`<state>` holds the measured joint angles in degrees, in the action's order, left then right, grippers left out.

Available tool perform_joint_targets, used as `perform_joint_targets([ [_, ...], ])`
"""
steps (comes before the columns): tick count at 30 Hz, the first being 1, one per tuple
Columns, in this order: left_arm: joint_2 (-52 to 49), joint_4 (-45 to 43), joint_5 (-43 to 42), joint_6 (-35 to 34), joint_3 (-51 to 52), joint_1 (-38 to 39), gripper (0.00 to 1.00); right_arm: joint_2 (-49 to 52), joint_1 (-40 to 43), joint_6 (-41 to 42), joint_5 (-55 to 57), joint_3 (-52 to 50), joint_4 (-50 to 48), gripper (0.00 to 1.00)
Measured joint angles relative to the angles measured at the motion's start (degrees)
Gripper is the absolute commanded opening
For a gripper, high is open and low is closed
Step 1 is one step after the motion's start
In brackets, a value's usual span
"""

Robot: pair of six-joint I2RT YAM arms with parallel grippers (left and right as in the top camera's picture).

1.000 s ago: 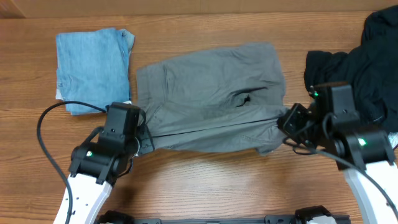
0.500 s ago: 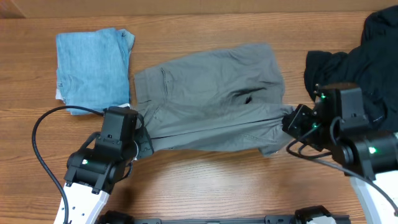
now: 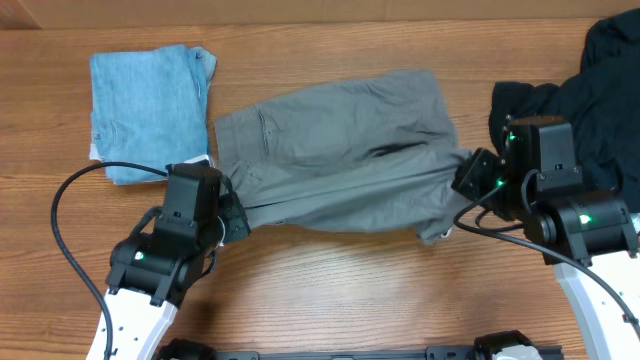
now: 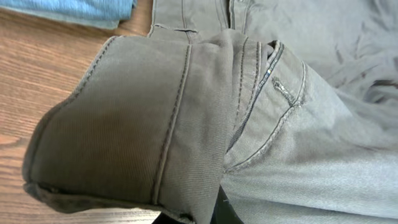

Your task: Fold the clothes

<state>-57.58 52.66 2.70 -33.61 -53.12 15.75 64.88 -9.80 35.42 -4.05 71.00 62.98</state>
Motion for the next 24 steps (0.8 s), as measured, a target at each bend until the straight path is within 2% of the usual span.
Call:
perform_joint_targets([
  [6, -1.7, -0.4, -0.9, -2.6, -0.1, 0.0, 0.04, 0.6, -0.1, -3.2, -0.2, 0.0, -11.3, 0.04],
  [15, -5.2, -10.0, 3.2, -4.0, -0.3, 0.0, 0.04, 10.3, -0.1, -6.6, 1.7, 0.1, -23.5, 0.04],
  [19, -11.6, -11.6, 3.6, -3.8, -1.2, 0.0, 0.04, 15.4, -0.1, -7.0, 2.3, 0.1, -28.3, 0.04],
  [24, -20.6, -10.4, 4.2, -2.8, -7.3, -0.4, 0.04, 18.5, 0.2, -7.0, 3.0, 0.1, -32.7, 0.04],
])
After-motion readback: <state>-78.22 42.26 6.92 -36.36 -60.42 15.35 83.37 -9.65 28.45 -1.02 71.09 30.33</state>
